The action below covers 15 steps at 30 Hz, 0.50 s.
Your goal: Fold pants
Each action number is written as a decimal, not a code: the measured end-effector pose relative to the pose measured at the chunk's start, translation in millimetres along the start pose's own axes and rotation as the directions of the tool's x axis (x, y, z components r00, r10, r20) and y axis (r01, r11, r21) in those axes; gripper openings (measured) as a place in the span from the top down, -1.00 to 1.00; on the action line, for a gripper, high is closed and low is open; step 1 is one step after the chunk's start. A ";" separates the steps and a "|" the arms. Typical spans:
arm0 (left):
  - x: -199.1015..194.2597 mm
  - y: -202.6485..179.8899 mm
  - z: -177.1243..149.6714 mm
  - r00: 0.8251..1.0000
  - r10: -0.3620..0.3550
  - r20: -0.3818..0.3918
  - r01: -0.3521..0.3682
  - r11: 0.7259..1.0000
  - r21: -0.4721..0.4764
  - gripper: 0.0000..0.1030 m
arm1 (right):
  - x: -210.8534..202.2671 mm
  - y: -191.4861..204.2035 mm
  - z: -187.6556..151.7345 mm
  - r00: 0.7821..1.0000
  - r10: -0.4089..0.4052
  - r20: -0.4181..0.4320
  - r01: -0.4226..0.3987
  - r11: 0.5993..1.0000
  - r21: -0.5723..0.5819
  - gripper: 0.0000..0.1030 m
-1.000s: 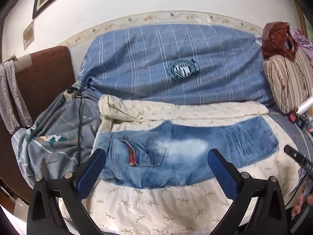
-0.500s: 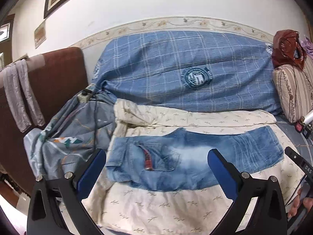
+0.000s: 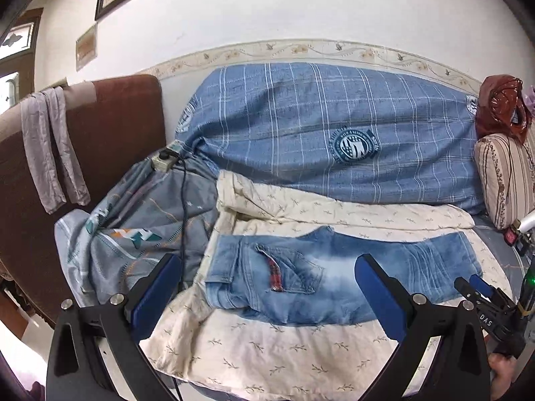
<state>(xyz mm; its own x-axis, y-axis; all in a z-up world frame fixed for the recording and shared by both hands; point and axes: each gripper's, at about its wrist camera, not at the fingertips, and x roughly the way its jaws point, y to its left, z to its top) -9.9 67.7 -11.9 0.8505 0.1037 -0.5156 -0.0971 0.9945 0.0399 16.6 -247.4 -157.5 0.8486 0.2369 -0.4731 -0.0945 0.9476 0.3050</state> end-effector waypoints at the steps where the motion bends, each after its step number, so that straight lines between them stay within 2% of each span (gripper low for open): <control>1: 1.5 -0.8 -0.5 1.000 -0.006 -0.005 0.006 1.000 -0.003 -1.00 | -0.2 -0.1 -0.5 1.000 -0.007 -0.003 0.007 1.000 -0.007 -0.32; 5: 9.6 -9.1 -4.1 1.000 -0.020 -0.012 0.020 1.000 0.002 -1.00 | -4.0 -7.3 -0.1 1.000 -0.026 -0.001 0.026 1.000 0.002 -0.32; 10: 30.8 -26.6 -11.8 0.998 -0.033 -0.053 0.034 0.999 0.013 -1.00 | -11.4 -31.2 3.3 1.000 -0.026 0.013 0.024 0.996 0.087 -0.33; 15: 51.6 -52.3 -19.2 0.993 -0.067 -0.092 0.070 0.997 0.028 -1.00 | -19.4 -60.6 5.0 0.998 -0.062 0.009 0.060 0.985 0.159 -0.33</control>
<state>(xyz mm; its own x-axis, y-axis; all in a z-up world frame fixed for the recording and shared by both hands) 29.1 20.7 -57.0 0.8039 0.0346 -0.5938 -0.0225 0.9994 0.0278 8.5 -310.4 -162.7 0.8574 0.1754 -0.4839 0.0407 0.9141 0.4035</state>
